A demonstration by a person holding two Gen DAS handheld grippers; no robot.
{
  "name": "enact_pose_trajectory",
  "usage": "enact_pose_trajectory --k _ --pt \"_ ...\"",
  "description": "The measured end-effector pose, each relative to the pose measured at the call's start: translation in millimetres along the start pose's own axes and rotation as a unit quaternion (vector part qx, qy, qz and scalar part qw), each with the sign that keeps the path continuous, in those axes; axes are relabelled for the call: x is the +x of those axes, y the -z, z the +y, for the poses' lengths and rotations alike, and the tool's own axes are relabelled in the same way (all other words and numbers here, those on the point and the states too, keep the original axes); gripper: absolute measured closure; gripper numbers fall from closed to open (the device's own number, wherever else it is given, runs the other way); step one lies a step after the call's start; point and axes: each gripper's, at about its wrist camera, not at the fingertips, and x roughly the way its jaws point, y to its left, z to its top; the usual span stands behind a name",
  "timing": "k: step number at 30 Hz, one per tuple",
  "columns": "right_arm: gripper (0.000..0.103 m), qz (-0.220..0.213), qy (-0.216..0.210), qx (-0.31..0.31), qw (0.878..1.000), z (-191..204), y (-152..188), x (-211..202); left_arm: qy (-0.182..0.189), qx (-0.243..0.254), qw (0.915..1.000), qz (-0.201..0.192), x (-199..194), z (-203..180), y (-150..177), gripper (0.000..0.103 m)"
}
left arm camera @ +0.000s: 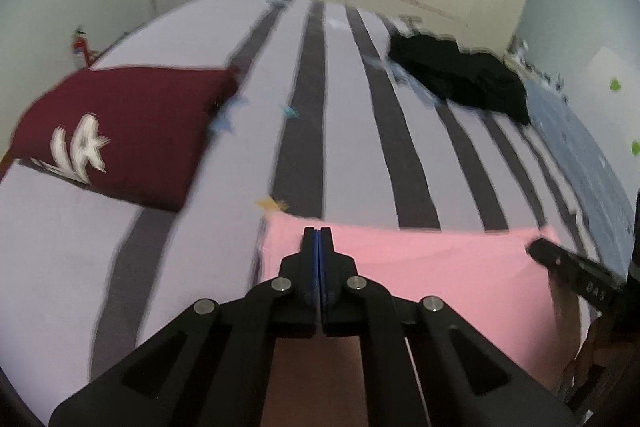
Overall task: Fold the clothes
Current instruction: 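Smooth the folded pink T-shirt flat with both open grippers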
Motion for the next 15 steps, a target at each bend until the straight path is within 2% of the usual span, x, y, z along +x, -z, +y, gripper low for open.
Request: enact_pose_trajectory --k 2,6,9,15 --pt "0.103 -0.012 0.012 0.000 1.000 -6 -3 -5 -0.013 -0.004 0.9998 0.016 8 13 4 0.101" --pt "0.103 0.004 0.012 0.023 1.000 -25 0 9 -0.031 -0.005 0.9982 0.051 28 32 20 0.101" --pt "0.103 -0.001 0.026 -0.006 1.000 -20 -1 14 -0.031 -0.001 0.9984 0.046 24 32 18 0.101" --pt "0.102 -0.004 0.039 0.024 0.999 -29 -10 3 -0.038 -0.022 0.9987 0.027 4 43 6 0.101"
